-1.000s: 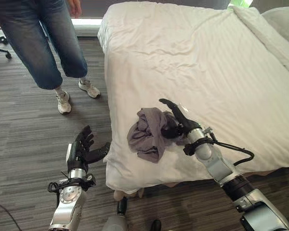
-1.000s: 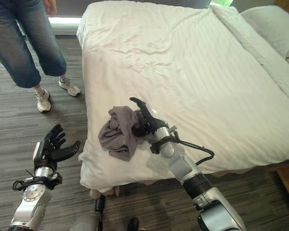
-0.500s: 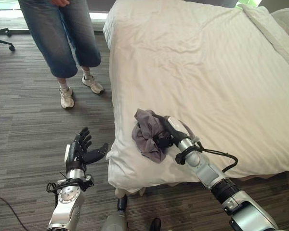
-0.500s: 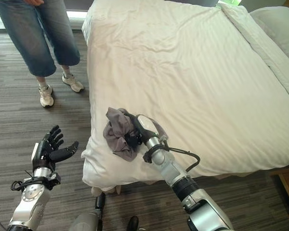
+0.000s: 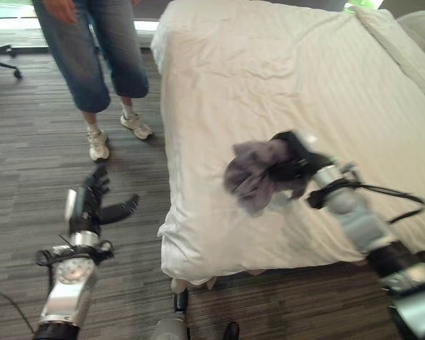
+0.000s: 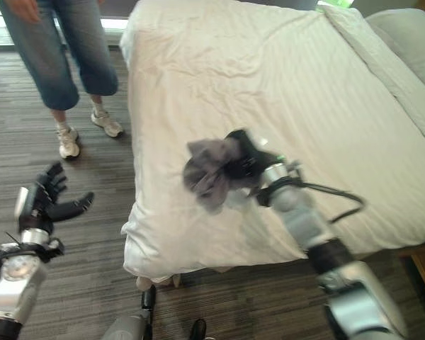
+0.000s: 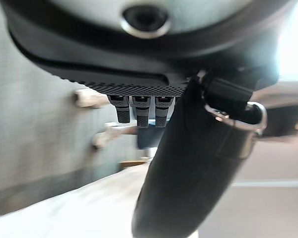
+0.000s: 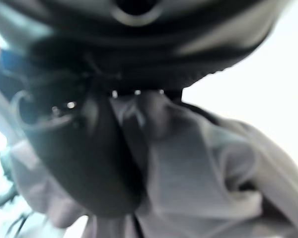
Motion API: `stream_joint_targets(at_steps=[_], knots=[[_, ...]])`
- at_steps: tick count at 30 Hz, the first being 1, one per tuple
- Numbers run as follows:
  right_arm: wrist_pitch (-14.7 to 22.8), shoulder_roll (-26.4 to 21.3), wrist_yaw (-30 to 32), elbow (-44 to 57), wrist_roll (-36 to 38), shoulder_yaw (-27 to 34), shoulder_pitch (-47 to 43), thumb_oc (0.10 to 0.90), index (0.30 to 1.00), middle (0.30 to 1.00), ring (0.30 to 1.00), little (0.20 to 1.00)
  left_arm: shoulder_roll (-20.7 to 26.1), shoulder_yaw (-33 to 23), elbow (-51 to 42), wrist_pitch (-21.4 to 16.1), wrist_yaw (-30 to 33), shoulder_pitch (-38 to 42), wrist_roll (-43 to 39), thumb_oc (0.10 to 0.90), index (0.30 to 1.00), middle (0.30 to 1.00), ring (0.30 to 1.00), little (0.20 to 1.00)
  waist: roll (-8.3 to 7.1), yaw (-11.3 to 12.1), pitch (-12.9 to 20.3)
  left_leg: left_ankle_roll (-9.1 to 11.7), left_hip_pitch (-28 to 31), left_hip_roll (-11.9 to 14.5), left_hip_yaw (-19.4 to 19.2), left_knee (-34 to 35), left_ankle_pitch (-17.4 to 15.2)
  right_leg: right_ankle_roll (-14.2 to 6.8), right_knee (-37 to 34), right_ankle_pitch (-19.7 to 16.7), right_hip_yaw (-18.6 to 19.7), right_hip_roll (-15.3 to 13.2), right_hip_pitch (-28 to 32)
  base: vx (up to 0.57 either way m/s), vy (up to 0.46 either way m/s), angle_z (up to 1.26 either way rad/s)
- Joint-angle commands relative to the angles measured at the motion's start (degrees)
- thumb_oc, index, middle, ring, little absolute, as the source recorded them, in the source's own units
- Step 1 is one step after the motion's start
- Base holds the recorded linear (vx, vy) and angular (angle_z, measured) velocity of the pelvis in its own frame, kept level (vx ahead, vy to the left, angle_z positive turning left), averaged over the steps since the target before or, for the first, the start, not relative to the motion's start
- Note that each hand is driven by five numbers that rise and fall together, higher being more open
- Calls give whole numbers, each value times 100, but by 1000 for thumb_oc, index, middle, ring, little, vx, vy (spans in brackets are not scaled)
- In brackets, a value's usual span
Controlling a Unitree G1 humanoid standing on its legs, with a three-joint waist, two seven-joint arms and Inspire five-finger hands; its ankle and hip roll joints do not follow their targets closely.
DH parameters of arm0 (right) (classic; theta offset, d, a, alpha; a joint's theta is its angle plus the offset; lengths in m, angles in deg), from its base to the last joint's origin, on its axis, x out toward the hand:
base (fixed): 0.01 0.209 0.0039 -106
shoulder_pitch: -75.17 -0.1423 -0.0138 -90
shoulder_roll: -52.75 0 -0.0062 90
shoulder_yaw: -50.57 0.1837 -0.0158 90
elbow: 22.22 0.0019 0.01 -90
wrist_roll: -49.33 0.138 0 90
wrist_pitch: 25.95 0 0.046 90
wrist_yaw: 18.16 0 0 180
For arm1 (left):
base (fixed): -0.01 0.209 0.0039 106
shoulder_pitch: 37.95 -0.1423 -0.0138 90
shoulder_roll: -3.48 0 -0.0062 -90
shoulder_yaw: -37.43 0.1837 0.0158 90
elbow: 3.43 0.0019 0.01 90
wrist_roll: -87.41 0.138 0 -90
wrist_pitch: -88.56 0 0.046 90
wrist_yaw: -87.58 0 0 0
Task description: Pick up bed clothes into laundry basket.
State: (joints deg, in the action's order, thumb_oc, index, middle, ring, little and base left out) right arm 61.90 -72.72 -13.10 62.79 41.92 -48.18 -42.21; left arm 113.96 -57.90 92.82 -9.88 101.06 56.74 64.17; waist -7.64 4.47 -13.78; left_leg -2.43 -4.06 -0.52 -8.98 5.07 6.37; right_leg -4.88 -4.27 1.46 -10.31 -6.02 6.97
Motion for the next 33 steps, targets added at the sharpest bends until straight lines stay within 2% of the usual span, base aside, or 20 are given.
stream_joint_targets(at_steps=[1,4,6,8,11,13,14,15,16,18,19,20,21,24,25,27,28,29,32,33], knots=[[471,-588,1466,615,473,1780,-126,400,300,300,300,300,808,-487,-1084,-949,585,1322,551,800,900,900,900,900,-195,-659,496,451,781,463,-512,-7,-1025,-673,48,-661,231,-580,-385,-84,102,-17],[707,-277,1864,1154,598,2908,748,400,300,300,300,300,1020,-757,-1414,-892,1068,1643,935,800,900,900,900,900,-34,-930,514,429,792,642,-915,-7,-950,-585,605,-517,-31,-546,-505,-160,113,-43],[772,-80,1927,1315,602,3216,1041,400,300,300,300,300,1029,-856,-1561,-857,1150,1622,1048,800,900,900,900,900,24,-993,537,424,797,714,-1068,-7,-919,-536,828,-390,-172,-556,-525,-148,90,-83],[936,475,2016,1547,532,3657,1603,400,300,300,300,300,1158,-1185,-1962,-822,1277,1519,1296,800,900,900,900,900,222,-1192,634,384,877,897,-1584,-7,-864,-430,1468,-102,-706,-737,-404,-177,115,-84],[1001,707,1983,1681,455,3630,1685,400,300,300,300,300,1183,-1251,-2178,-818,1271,1411,1346,800,900,900,900,900,296,-1197,754,358,955,919,-1793,-7,-932,-449,1829,90,-819,-902,-290,-151,45,-144],[1065,884,1874,1863,379,3424,1601,400,300,300,300,300,1194,-1308,-2379,-806,1200,1269,1453,800,900,900,900,900,363,-1165,913,336,938,999,-2376,-13,-757,-492,1988,-56,-1179,-1169,-48,-260,-42,-122],[1062,888,1874,1866,375,3414,1597,400,300,300,300,300,1194,-1320,-2387,-804,1200,1255,1454,800,900,900,900,900,362,-1153,914,338,946,999,-2398,-12,-759,-493,1984,-62,-1157,-1168,-55,-282,-94,-178],[1105,939,1811,2030,310,3243,1430,400,300,300,300,300,1189,-1364,-2430,-779,1176,1111,1502,800,900,900,900,900,428,-1071,1007,351,942,1168,-2879,-38,-642,-528,2018,-264,-1826,-1489,131,-185,-77,-207],[1086,953,1805,2047,280,3175,1397,400,300,300,300,300,1176,-1437,-2464,-770,1173,1026,1507,800,900,900,900,900,432,-1041,1008,370,1001,1162,-2976,-29,-640,-539,1965,-309,-1752,-1486,136,-364,-167,-238],[1132,1052,1612,2246,211,2558,925,400,300,300,300,300,1118,-1569,-2796,-739,1048,694,1444,800,900,900,900,900,561,-747,1042,440,1116,1384,-3706,-59,-453,-657,1865,-767,-2685,-1939,406,-305,-210,-321],[1150,1150,1590,2376,173,2447,940,400,300,300,300,300,1090,-1480,-2874,-707,937,714,1411,800,900,900,900,900,584,-737,1011,548,1115,1498,-3800,-73,-257,-572,1617,-624,-2724,-1807,450,-362,-593,-384],[1197,1351,1372,2650,119,2276,1091,400,300,300,300,300,799,-989,-2973,-654,662,944,1457,800,900,900,900,900,652,-908,997,824,1196,1900,-4124,-104,190,-523,938,-236,-2525,-1405,464,-252,-563,-239],[1187,1349,1359,2679,110,2308,1131,400,300,300,300,300,779,-947,-2958,-645,656,980,1476,800,900,900,900,900,695,-827,997,884,1230,1986,-4177,-104,250,-463,872,-220,-2484,-1305,475,-266,-587,-168],[1340,1552,1216,2975,153,2182,1357,400,300,300,300,300,120,-136,-2827,-628,443,1384,1327,800,900,900,900,900,930,-1080,942,1212,1389,2410,-4457,-151,650,-280,413,104,-2123,-834,401,-91,-302,-132],[1391,1722,1210,2993,113,2082,1565,400,300,300,300,300,-344,314,-2645,-559,304,1551,1200,800,900,900,900,900,1001,-1318,845,1311,1436,2527,-4483,-281,736,-182,253,256,-1917,-596,389,-45,-347,-145],[1402,1774,1222,2982,66,2026,1665,400,300,300,300,300,-537,633,-2463,-551,264,1670,1158,800,900,900,900,900,1046,-1286,714,1375,1403,2618,-4260,-443,786,-107,166,341,-1791,-478,407,-42,-239,-107],[1496,1821,1233,3000,-80,1818,1784,400,300,300,300,300,-848,947,-2228,-524,244,1652,1096,800,900,900,900,900,1013,-1242,482,1272,1154,2387,-3184,-657,596,-34,95,432,-1408,-324,350,-42,-149,-139],[1500,1822,1235,3010,-89,1833,1803,400,300,300,300,300,-858,967,-2201,-541,245,1671,1103,800,900,900,900,900,1019,-1246,494,1236,1105,2394,-3164,-711,548,-36,93,421,-1428,-333,338,9,-248,-152],[1656,1937,1228,2942,-300,1253,1833,400,300,300,300,300,-1136,1243,-2140,-621,268,1326,1240,800,900,900,900,900,867,-1067,364,603,772,1378,-1278,-1507,-707,52,149,321,-304,-84,-7,41,-164,-195],[1657,1937,1229,2941,-301,1253,1833,400,300,300,300,300,-1136,1244,-2140,-622,268,1326,1240,800,900,900,900,900,870,-1061,367,603,766,1382,-1283,-1518,-715,52,151,321,-298,-82,-13,73,-135,-339]])
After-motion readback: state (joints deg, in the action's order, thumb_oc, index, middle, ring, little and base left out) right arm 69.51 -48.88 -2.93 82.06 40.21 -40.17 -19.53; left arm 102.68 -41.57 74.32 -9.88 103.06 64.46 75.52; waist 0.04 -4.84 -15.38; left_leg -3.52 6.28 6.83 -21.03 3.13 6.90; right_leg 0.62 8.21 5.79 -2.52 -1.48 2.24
